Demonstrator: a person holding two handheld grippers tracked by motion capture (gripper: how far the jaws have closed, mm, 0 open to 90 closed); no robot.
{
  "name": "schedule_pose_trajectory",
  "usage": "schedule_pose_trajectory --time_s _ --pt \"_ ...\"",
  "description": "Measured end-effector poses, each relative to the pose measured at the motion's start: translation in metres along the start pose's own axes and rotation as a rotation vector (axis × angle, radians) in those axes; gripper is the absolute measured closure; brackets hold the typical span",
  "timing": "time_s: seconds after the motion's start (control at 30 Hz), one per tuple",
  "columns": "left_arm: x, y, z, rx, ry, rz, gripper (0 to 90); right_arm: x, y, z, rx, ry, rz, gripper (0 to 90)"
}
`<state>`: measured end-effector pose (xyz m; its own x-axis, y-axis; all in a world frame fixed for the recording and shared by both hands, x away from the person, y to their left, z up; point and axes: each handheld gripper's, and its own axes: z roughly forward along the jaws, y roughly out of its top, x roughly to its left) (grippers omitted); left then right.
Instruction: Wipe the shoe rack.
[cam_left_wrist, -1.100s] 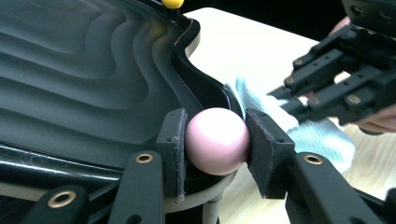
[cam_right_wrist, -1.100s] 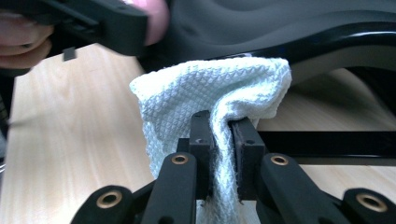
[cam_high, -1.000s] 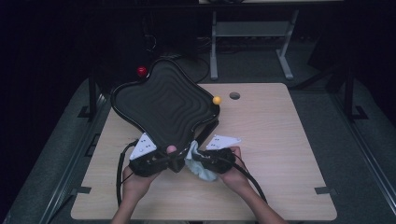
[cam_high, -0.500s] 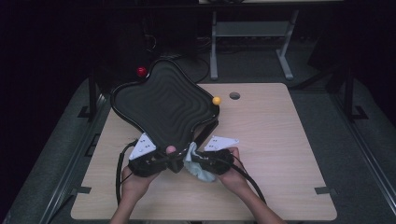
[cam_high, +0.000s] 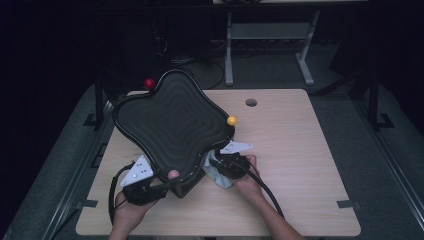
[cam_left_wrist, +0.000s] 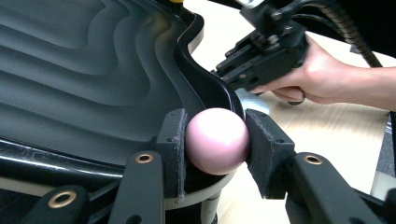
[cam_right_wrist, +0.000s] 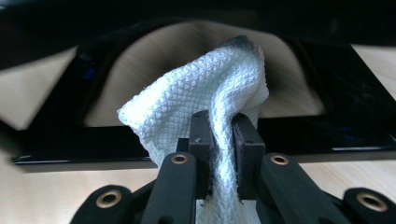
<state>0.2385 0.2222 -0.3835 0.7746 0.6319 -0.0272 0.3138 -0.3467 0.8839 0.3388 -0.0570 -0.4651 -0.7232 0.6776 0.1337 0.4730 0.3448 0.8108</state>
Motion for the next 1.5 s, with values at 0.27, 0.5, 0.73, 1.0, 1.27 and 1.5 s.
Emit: schedule_pose_trajectory --time_s 0.27,0.5,0.73,1.0,1.27,1.5 --pt "-0.001 0.0 0.001 -0.004 0.004 0.0 60.4 0.0 -0.001 0.01 0.012 -0.009 -0.009 79.9" --pt "-0.001 0.0 0.0 -0.003 0.008 0.004 60.2 -0.004 -0.001 0.009 0.009 -0.033 0.015 80.2" --pt "0.002 -0.002 -0.003 -0.003 0.018 0.003 60.2 -0.012 0.0 0.009 0.009 -0.068 0.035 80.3" --pt "0.004 -0.003 -0.006 -0.009 0.036 -0.004 60.1 -0.014 -0.001 0.008 0.014 -0.089 0.037 80.4" --pt "0.006 -0.004 -0.007 -0.01 0.045 -0.008 60.0 -0.016 -0.001 0.008 0.02 -0.102 0.028 80.2" --pt "0.008 -0.005 -0.009 -0.011 0.055 -0.01 59.9 -0.012 -0.001 0.009 0.019 -0.079 0.011 80.1"
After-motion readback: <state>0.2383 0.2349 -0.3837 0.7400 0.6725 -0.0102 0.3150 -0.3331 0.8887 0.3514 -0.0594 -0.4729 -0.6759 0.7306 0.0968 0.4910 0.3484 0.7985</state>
